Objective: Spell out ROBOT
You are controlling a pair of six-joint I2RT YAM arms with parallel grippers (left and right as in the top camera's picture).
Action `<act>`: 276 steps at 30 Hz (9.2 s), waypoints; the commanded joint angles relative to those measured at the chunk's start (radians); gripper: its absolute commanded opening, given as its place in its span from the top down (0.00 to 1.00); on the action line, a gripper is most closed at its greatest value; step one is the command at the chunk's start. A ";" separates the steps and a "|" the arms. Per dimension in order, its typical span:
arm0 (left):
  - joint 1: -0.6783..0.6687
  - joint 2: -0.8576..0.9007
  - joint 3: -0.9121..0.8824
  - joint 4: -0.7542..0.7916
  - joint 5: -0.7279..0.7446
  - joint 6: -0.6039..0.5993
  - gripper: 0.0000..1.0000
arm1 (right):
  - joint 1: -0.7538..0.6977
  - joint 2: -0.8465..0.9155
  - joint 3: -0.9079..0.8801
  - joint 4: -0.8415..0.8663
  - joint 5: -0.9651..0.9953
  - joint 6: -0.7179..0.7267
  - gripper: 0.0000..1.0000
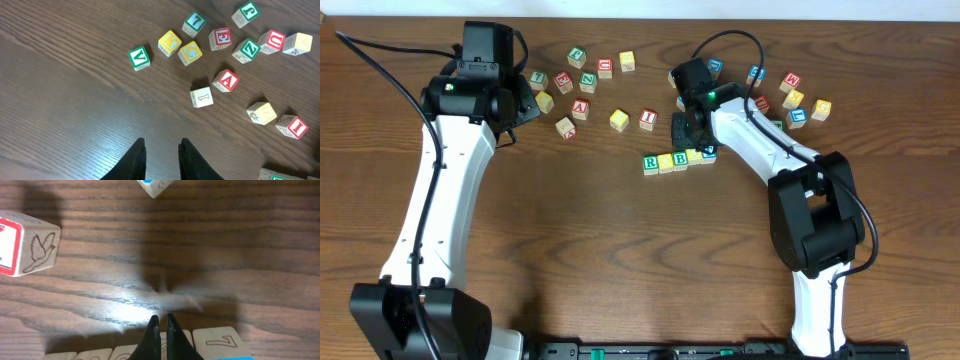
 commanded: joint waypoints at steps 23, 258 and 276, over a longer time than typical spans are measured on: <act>-0.001 0.010 -0.006 0.002 -0.006 -0.011 0.77 | 0.000 -0.011 -0.007 -0.050 0.016 0.002 0.99; -0.343 0.391 -0.154 0.219 0.336 -0.151 0.81 | -0.158 -0.027 0.016 -0.271 -0.104 -0.145 0.87; -0.344 0.391 -0.154 0.218 0.339 -0.147 0.81 | -0.158 -0.027 -0.006 -0.239 -0.127 -0.146 0.87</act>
